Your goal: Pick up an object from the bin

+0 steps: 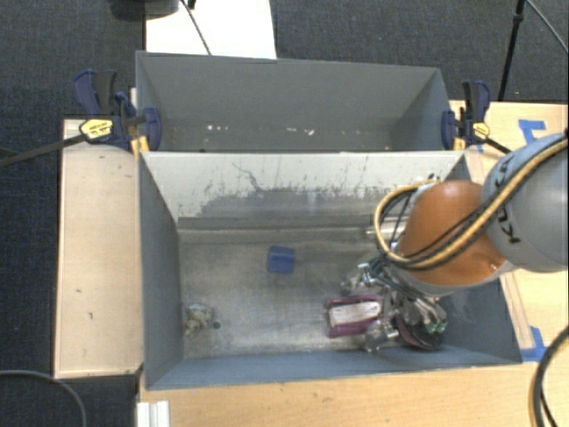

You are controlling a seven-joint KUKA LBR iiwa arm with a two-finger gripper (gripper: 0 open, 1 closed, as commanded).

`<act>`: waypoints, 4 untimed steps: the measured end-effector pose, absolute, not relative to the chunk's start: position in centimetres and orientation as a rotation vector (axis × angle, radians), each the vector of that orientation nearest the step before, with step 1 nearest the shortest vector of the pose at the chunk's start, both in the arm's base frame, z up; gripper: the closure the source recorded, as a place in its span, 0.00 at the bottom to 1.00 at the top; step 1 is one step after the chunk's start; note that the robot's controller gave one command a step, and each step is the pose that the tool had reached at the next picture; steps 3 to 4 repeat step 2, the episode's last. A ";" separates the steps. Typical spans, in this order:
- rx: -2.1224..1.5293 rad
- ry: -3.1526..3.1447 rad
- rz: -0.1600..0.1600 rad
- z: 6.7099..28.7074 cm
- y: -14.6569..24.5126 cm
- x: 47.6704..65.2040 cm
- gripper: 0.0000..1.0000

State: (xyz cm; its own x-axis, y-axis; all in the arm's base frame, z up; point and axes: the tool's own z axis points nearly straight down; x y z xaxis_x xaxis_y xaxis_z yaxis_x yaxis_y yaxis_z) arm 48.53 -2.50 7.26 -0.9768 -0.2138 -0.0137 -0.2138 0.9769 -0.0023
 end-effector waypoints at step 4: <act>-0.771 3.037 -0.004 23.0 -3.5 50.4 1.00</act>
Offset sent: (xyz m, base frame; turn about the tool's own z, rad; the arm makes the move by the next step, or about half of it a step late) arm 0.0000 0.0000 0.0000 0.0000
